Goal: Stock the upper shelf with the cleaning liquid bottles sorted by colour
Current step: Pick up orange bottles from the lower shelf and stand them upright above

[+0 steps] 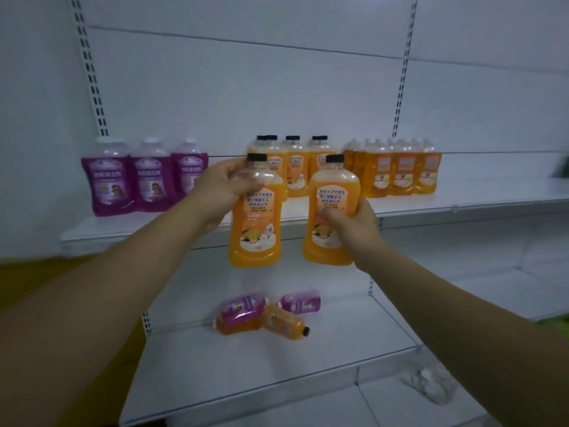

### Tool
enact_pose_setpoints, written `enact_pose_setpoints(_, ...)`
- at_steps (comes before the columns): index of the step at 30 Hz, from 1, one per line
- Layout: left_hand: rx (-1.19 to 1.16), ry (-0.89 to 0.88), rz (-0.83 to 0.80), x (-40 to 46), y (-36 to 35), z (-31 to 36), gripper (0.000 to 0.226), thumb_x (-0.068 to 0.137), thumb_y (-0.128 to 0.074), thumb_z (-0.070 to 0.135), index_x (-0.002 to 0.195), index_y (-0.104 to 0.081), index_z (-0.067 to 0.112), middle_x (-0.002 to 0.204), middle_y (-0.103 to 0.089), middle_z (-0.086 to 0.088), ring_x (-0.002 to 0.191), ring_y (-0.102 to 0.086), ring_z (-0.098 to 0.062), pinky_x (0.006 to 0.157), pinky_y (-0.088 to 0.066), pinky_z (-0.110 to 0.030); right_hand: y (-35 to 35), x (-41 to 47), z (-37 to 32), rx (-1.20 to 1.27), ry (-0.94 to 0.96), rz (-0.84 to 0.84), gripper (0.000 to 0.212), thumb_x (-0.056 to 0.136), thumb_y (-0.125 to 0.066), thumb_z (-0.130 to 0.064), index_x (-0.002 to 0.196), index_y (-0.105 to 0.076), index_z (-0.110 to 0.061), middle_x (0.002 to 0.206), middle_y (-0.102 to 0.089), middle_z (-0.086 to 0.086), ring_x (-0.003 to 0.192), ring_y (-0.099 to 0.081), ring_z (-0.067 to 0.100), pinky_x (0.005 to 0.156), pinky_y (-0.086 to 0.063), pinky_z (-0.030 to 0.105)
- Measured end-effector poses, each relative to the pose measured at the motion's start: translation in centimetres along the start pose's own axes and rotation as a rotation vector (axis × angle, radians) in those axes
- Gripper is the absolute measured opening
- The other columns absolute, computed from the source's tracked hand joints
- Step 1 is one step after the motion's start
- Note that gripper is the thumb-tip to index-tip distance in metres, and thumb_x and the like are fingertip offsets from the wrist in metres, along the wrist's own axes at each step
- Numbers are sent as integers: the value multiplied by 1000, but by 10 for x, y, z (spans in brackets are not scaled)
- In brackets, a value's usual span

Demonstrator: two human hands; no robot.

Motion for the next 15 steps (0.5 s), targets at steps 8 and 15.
enact_pose_setpoints(8, 99, -67, 84, 61, -49, 10, 44, 89, -61, 10, 129, -54, 28, 124, -58, 1, 102, -62, -16, 78, -54, -30, 45, 79, 0, -39, 63, -64, 61, 78, -77, -30, 129, -45, -21, 116, -62, -2, 103, -60, 20, 83, -48, 39)
enact_pose_setpoints(15, 152, -37, 150, 95, -46, -12, 40, 93, -57, 13, 128, -53, 32, 117, -60, -1, 94, -63, -11, 73, -54, -26, 18, 127, 2, -12, 72, -101, 63, 83, -74, -29, 133, -37, -20, 118, -54, -4, 104, -53, 17, 86, -44, 37)
Point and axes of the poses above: each hand's wrist, its own x-axis towards the middle knuckle, its own y-axis out of the back of the hand, z = x × y, the point moved 9 cm from there along x, towards the middle knuckle
